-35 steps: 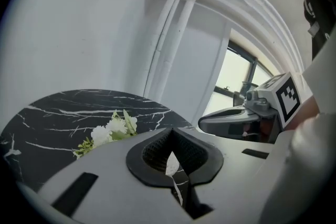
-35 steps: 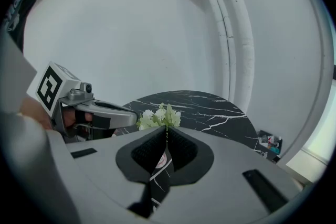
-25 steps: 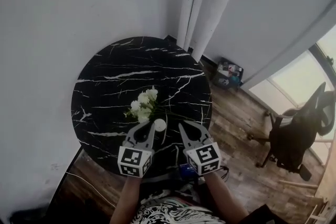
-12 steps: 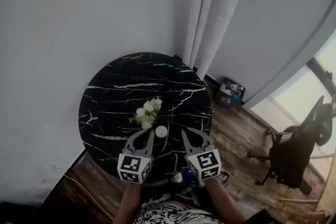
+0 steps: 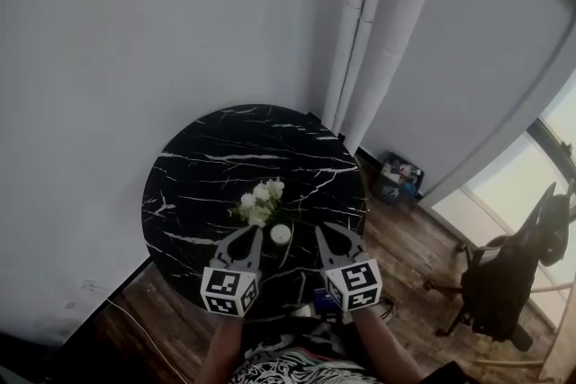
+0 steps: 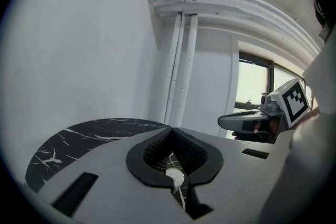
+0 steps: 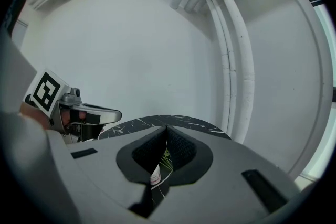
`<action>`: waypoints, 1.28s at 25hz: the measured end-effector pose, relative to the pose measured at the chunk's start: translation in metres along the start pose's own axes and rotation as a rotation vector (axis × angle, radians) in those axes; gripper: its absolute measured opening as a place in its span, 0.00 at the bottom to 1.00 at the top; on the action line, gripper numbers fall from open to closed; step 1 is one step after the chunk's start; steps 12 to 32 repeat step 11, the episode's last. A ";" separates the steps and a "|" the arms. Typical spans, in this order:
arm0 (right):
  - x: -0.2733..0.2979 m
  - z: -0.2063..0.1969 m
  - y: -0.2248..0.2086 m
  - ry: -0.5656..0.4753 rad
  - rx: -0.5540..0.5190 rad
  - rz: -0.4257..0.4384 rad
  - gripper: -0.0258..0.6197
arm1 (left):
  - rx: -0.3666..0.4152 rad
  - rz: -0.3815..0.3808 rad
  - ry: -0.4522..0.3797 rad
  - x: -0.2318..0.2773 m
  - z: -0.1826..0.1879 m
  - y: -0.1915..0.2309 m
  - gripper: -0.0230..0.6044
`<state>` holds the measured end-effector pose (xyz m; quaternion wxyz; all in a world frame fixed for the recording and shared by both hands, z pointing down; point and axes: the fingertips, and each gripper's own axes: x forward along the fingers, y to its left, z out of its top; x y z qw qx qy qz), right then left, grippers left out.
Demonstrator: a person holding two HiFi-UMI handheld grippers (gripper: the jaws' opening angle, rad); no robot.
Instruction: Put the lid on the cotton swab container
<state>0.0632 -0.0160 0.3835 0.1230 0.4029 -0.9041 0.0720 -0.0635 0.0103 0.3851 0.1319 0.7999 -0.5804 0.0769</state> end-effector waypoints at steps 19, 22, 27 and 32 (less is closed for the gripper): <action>-0.002 -0.001 -0.013 -0.003 0.001 -0.016 0.07 | -0.084 0.004 -0.002 0.007 -0.008 0.000 0.06; -0.002 -0.001 -0.013 -0.003 0.001 -0.016 0.07 | -0.084 0.004 -0.002 0.007 -0.008 0.000 0.06; -0.002 -0.001 -0.013 -0.003 0.001 -0.016 0.07 | -0.084 0.004 -0.002 0.007 -0.008 0.000 0.06; -0.002 -0.001 -0.013 -0.003 0.001 -0.016 0.07 | -0.084 0.004 -0.002 0.007 -0.008 0.000 0.06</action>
